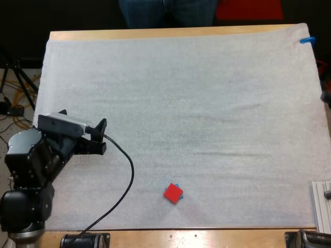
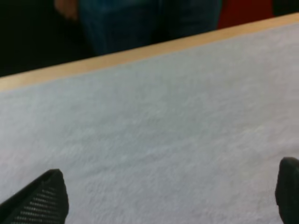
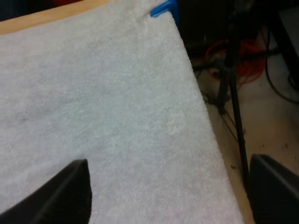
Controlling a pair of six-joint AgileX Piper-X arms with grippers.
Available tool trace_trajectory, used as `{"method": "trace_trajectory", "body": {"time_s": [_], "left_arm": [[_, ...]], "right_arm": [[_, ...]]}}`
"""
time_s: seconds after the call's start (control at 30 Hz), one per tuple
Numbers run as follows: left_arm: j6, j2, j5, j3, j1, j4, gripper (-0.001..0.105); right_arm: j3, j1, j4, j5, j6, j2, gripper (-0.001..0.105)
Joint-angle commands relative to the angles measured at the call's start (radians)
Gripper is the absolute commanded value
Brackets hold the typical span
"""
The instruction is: Stack red cube on blue cube
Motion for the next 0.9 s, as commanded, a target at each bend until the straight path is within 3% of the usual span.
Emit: {"method": "trace_trajectory", "body": {"time_s": [0.0,0.2,0.47,0.87], "left_arm": [[0.000,-0.008,0.043,-0.016,0.001,0.015,0.087],[0.000,-0.065,0.082,-0.028,-0.035,0.041,0.087],[0.004,-0.271,0.024,-0.011,-0.061,0.083,0.087],[0.025,-0.648,0.016,0.110,-0.061,0.272,0.087]], "right_arm": [[0.019,0.007,0.001,-0.012,-0.017,-0.039,0.067],[0.130,0.103,0.001,-0.011,-0.076,-0.229,0.067],[0.287,0.156,0.001,-0.006,0.015,-0.490,0.067],[0.513,0.156,0.001,-0.002,0.015,-0.917,0.067]]}}
